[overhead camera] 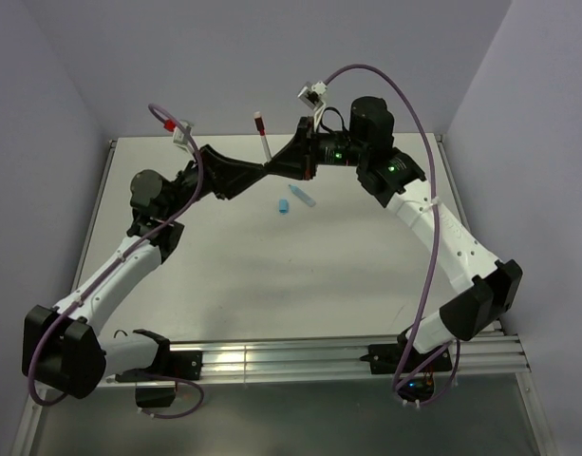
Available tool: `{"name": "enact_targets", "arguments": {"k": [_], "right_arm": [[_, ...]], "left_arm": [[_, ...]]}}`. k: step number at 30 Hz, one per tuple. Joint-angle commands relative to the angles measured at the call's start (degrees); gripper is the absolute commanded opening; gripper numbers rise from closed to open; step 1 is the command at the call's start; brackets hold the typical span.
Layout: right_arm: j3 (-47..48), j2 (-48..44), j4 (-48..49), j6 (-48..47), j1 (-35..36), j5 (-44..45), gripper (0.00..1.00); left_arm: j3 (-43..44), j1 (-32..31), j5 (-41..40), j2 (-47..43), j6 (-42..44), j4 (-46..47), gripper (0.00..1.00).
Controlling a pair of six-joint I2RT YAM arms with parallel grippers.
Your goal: Insert the pens into the pen caps
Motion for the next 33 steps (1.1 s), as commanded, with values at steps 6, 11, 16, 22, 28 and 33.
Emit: {"name": "enact_targets", "arguments": {"k": [6, 11, 16, 22, 28, 33], "right_arm": [[-3.81, -5.12, 4.85, 1.01, -0.18, -5.29, 0.0], [-5.91, -6.26, 5.12, 0.66, 0.26, -7.93, 0.0], [-6.53, -6.61, 5.03, 0.48, 1.31, -8.29, 0.0], [-6.01, -5.91, 4.94, 0.31, 2.28, -8.55, 0.0], [-6.53, -5.56, 4.59, -0.31, 3.07, -7.41, 0.0], [-6.71, -5.38, 4.24, -0.66, 2.98, -6.44, 0.0]], "left_arm": [[11.38, 4.11, 7.2, -0.53, 3.75, 2.03, 0.66], [15.88, 4.2, 8.09, 1.32, 4.81, 0.0, 0.69], [17.73, 4.2, 7.47, 3.78, 1.48, 2.91, 0.7], [18.52, 4.11, 6.51, 5.37, -1.16, 6.51, 0.69], [18.79, 4.03, 6.86, 5.98, -3.18, 8.88, 0.67], [18.34, 3.85, 7.21, 5.89, -3.98, 9.94, 0.65]]}}
